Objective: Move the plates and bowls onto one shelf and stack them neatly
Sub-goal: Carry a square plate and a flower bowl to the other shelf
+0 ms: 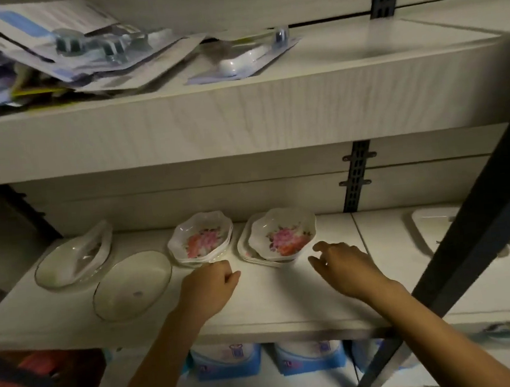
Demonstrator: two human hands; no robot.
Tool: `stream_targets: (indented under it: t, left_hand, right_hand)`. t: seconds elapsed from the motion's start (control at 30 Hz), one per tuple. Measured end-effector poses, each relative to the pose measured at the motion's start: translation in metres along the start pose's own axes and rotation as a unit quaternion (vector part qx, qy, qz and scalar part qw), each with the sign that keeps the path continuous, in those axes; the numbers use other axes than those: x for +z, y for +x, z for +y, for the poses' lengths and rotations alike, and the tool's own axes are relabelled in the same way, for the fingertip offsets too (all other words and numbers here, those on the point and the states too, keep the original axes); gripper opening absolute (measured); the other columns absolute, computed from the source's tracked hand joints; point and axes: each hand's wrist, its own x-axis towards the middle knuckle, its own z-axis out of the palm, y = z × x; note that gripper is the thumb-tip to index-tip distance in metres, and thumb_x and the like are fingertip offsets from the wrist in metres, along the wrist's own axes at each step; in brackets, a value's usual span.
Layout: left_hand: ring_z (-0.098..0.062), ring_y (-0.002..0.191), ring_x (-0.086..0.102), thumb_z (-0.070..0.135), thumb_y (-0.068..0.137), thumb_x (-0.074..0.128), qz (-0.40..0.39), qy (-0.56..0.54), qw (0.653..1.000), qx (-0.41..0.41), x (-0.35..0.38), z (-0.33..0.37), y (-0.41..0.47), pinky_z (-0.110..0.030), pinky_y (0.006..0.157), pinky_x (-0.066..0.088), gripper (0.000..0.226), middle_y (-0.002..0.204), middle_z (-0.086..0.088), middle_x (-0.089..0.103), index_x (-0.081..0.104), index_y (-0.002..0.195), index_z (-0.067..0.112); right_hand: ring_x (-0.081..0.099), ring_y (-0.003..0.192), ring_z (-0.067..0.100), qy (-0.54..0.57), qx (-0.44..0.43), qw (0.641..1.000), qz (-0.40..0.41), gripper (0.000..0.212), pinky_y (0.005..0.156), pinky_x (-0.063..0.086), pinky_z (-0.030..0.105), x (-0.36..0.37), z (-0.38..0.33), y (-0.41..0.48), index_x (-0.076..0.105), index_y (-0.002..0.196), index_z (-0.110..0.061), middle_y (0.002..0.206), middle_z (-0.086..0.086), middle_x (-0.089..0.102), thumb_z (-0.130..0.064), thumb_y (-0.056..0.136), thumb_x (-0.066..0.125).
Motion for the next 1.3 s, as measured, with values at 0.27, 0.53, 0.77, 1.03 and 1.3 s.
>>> stream_targets:
  t: [0.27,0.53,0.77,1.03,1.3]
  left_hand:
    - [-0.008,0.052,0.039,0.039,0.093,0.042,-0.027,0.000,0.999,0.046,-0.011,-0.038,0.030,-0.025,0.052,0.029,0.035,0.054,0.006,0.041,0.044,0.066,0.018]
    - [-0.013,0.059,0.046,0.038,0.093,0.042,-0.060,-0.005,0.995,0.074,-0.006,-0.058,0.039,-0.024,0.052,0.031,0.033,0.062,0.003,0.050,0.054,0.076,0.013]
    - [-0.017,0.059,0.046,0.033,0.093,0.044,-0.094,-0.045,0.993,0.061,0.004,-0.057,0.051,-0.025,0.049,0.028,0.038,0.061,-0.003,0.049,0.054,0.070,0.006]
    - [-0.035,0.088,0.062,0.017,0.094,0.037,-0.069,-0.077,0.994,0.041,0.035,-0.033,0.075,-0.035,0.069,0.045,0.032,0.090,-0.022,0.065,0.059,0.083,-0.004]
    - [-0.029,0.111,0.061,0.009,0.092,0.045,-0.112,0.057,0.992,-0.003,0.044,-0.007,0.100,-0.034,0.087,0.052,0.035,0.123,-0.019,0.060,0.047,0.125,-0.002]
  right_hand:
    - [0.057,0.110,0.037,0.055,0.196,0.979,0.030,0.052,0.085,0.047,0.039,0.020,-0.009,0.056,0.045,0.124,-0.002,0.122,0.020,0.059,-0.045,0.098,0.029]
    - [0.055,0.112,0.039,0.122,0.270,0.953,0.060,0.030,0.089,0.046,0.039,0.034,-0.022,0.088,0.046,0.119,0.005,0.121,0.024,0.057,-0.010,0.093,0.041]
    - [0.058,0.087,0.034,0.262,0.290,0.913,0.116,0.014,0.071,0.042,0.036,0.029,-0.009,0.046,0.051,0.094,0.001,0.078,0.010,0.062,-0.004,0.088,0.040]
    - [0.056,0.066,0.017,0.314,0.269,0.903,0.116,0.006,0.060,0.046,0.028,0.025,-0.013,-0.026,0.045,0.097,-0.008,0.070,0.001,0.056,-0.008,0.095,0.040]
    - [0.062,0.072,0.018,0.327,0.270,0.899,0.109,0.008,0.075,0.055,0.037,0.027,-0.028,-0.057,0.047,0.100,-0.013,0.076,0.003,0.061,-0.014,0.098,0.039]
